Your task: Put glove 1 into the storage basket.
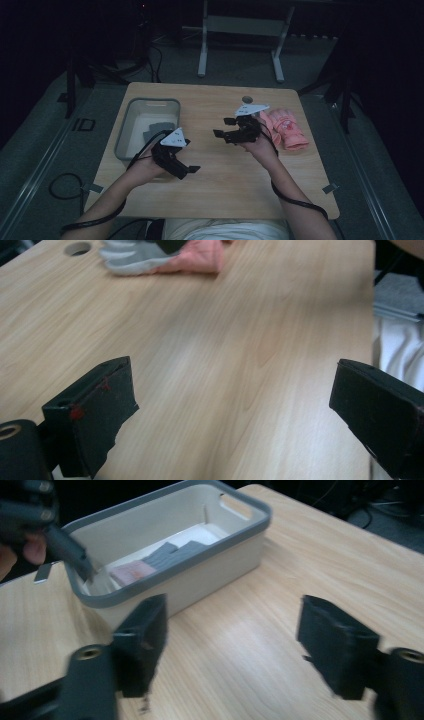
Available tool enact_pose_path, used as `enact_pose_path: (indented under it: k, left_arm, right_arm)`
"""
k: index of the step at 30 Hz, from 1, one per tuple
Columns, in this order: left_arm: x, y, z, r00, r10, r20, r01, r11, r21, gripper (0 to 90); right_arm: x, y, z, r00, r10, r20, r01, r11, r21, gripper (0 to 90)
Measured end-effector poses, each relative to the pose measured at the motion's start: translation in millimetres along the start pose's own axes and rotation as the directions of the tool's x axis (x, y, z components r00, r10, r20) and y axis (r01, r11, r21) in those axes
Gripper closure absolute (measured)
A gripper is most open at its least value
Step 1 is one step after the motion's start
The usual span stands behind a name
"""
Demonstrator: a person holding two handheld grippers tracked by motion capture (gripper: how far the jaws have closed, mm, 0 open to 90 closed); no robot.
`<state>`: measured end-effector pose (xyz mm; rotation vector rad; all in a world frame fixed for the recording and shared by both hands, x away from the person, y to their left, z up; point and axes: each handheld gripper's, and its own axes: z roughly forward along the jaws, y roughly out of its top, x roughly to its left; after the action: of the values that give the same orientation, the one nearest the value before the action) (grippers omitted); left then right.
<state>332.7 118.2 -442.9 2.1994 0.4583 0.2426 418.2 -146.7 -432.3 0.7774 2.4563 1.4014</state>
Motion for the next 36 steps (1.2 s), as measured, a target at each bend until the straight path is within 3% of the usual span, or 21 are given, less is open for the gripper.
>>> enact_pose_path:
  k: [3,6,12,14,21,25,32,33,36]
  left_arm:
    - [-11.2,3.4,10.1,0.9997,0.023,0.005,-0.023,0.9987,-0.046,4.1]
    - [-16.5,4.0,16.2,0.9995,0.031,0.008,-0.031,0.9979,-0.058,4.5]
    - [-28.7,-1.2,38.0,0.9979,0.039,0.051,-0.038,0.9992,-0.011,4.5]
    - [-34.9,-7.0,50.0,0.9958,0.050,0.077,-0.051,0.9987,0.000,4.5]
    - [-41.8,-21.3,71.8,0.9943,0.058,0.090,-0.061,0.9975,0.036,4.5]
    - [-44.4,-32.7,84.2,0.9937,0.063,0.093,-0.070,0.9946,0.077,4.5]
    - [-48.1,-44.8,91.8,0.9940,0.057,0.093,-0.068,0.9907,0.118,4.5]
    - [-48.6,-48.9,94.6,0.9936,0.078,0.082,-0.090,0.9840,0.154,4.5]
    - [-49.0,-53.7,97.6,0.9933,0.077,0.086,-0.091,0.9814,0.169,4.5]
  right_arm:
    - [-8.0,-4.7,-10.4,0.9997,-0.007,0.025,0.007,1.000,-0.018,41.4]
    - [-13.4,-8.6,-16.7,0.9988,-0.001,0.049,0.002,1.000,-0.026,44.4]
    - [-37.1,-19.9,-36.5,0.9902,0.058,0.127,-0.054,0.998,-0.035,56.8]
    - [-44.5,-22.2,-42.1,0.9862,0.063,0.153,-0.058,0.998,-0.032,58.9]
    - [-67.8,-33.7,-57.6,0.9710,0.054,0.233,-0.049,0.998,-0.027,59.8]
    - [-79.1,-39.9,-61.4,0.9631,0.059,0.263,-0.054,0.998,-0.025,61.1]
    - [-96.4,-44.8,-56.5,0.9519,0.071,0.298,-0.074,0.997,0.000,61.3]
    - [-103.9,-45.5,-51.5,0.9478,0.074,0.310,-0.085,0.996,0.022,61.4]
    - [-113.1,-46.7,-42.2,0.9438,0.077,0.322,-0.101,0.993,0.059,61.0]
